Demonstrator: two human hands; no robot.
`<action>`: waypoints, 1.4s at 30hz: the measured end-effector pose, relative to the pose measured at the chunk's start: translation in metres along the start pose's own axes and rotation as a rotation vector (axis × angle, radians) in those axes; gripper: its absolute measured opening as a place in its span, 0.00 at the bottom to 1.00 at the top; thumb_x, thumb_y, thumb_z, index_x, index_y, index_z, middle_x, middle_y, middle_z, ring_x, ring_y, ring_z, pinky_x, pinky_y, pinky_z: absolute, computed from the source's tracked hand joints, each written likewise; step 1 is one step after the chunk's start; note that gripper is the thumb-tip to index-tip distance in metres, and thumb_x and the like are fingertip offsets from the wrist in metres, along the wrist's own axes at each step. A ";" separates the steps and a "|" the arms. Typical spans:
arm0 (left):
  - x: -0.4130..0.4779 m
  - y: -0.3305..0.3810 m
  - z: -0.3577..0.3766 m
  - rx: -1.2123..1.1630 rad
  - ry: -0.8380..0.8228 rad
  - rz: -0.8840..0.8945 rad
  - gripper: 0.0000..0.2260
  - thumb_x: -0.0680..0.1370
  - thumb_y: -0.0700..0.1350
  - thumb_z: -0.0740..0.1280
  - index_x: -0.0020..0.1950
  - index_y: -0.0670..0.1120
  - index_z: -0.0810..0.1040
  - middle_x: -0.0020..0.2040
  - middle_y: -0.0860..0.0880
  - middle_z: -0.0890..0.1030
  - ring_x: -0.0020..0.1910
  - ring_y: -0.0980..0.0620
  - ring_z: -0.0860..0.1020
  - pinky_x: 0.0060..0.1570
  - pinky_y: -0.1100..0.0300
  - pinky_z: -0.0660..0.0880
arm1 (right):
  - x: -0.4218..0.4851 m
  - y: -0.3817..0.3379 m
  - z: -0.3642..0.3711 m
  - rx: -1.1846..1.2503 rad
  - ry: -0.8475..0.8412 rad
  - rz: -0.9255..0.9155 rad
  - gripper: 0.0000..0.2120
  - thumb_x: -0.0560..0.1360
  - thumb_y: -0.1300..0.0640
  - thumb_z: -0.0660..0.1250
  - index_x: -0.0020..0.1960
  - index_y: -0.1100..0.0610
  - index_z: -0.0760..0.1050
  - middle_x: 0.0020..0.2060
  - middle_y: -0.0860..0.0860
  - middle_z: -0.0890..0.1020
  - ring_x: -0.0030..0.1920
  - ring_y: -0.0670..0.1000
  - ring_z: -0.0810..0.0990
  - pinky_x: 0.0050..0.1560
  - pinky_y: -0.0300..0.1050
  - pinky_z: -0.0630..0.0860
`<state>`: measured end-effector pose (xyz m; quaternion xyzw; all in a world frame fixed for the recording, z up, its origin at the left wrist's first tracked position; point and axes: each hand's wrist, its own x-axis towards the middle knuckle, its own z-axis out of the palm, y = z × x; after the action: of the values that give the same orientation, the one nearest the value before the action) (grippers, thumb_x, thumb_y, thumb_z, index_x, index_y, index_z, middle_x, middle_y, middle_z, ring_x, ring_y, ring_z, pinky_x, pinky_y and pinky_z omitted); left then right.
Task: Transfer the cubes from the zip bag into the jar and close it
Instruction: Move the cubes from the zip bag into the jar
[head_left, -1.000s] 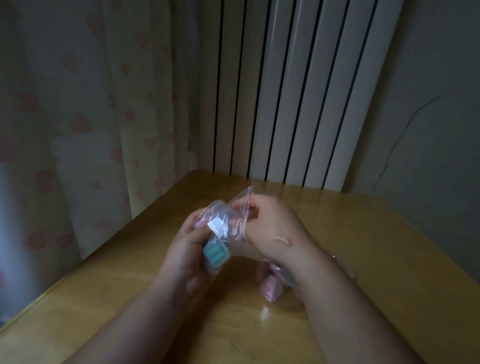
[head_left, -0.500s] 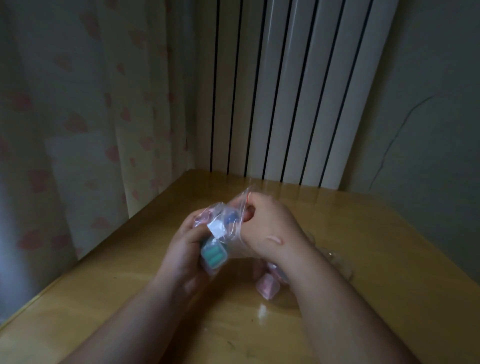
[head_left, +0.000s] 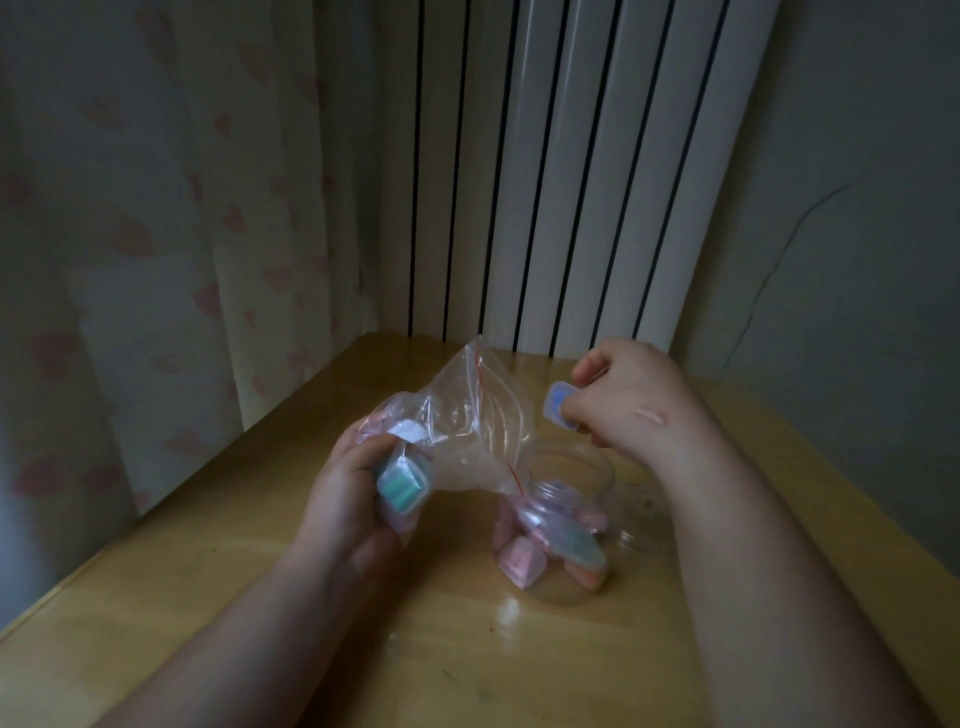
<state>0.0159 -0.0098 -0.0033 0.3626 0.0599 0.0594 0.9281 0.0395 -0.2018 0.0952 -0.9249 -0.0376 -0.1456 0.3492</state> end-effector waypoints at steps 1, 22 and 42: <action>0.000 0.000 0.000 -0.003 0.007 -0.002 0.12 0.80 0.36 0.59 0.56 0.48 0.78 0.50 0.40 0.81 0.40 0.46 0.81 0.29 0.59 0.80 | 0.000 0.001 -0.002 -0.029 -0.020 0.003 0.05 0.64 0.62 0.69 0.38 0.53 0.76 0.38 0.52 0.81 0.38 0.55 0.82 0.40 0.52 0.83; 0.001 0.001 -0.002 -0.153 -0.009 -0.070 0.11 0.79 0.45 0.60 0.54 0.41 0.79 0.36 0.44 0.83 0.31 0.48 0.81 0.28 0.61 0.78 | -0.021 -0.023 0.024 0.169 -0.179 -0.221 0.11 0.76 0.65 0.67 0.42 0.50 0.79 0.37 0.49 0.83 0.36 0.47 0.84 0.42 0.46 0.84; 0.001 -0.005 0.008 0.263 0.251 0.150 0.09 0.81 0.46 0.62 0.56 0.45 0.79 0.56 0.42 0.83 0.41 0.52 0.82 0.41 0.57 0.80 | -0.029 -0.029 0.056 -0.027 -0.480 -0.305 0.13 0.75 0.59 0.64 0.58 0.53 0.81 0.48 0.50 0.83 0.49 0.49 0.80 0.50 0.40 0.78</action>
<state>0.0181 -0.0186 -0.0013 0.4737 0.1552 0.1648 0.8511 0.0209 -0.1425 0.0649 -0.9212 -0.2558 0.0260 0.2920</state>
